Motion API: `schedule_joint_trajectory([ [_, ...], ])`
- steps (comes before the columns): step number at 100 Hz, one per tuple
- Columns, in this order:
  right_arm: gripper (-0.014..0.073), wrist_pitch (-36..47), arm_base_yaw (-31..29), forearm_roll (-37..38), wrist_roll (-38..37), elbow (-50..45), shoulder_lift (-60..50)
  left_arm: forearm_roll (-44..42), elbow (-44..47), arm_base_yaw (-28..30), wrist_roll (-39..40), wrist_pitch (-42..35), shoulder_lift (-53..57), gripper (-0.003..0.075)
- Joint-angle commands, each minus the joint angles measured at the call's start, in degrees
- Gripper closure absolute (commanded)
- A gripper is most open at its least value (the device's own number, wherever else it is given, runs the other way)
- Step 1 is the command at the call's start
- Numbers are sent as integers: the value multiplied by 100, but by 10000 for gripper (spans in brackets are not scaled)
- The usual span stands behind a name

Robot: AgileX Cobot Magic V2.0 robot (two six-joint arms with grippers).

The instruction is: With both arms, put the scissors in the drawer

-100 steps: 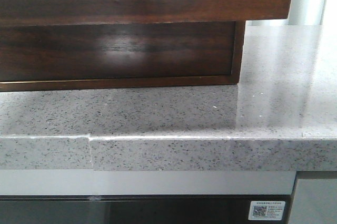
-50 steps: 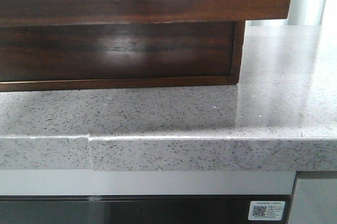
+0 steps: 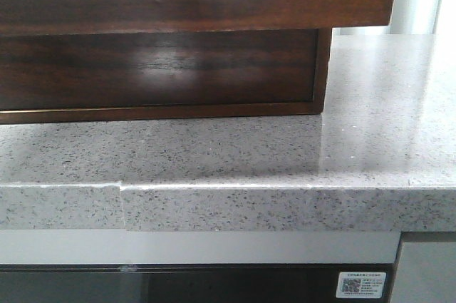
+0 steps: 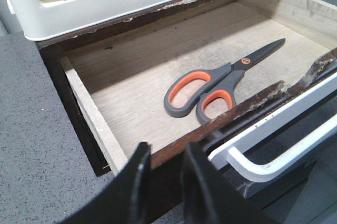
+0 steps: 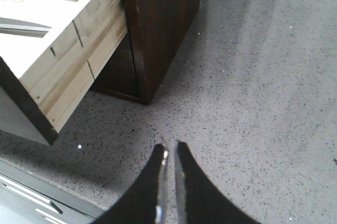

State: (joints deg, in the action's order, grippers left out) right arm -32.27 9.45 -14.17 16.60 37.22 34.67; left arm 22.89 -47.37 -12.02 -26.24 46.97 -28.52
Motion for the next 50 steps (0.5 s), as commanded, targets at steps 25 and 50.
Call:
schedule_joint_trajectory([
  [25, 662, 296, -33, -89, -8, 140, -25, 159, -180, -52, 27, -421, -84, 741],
  [50, 662, 296, -33, -89, -8, 140, -25, 159, -180, -52, 27, -421, -84, 741],
])
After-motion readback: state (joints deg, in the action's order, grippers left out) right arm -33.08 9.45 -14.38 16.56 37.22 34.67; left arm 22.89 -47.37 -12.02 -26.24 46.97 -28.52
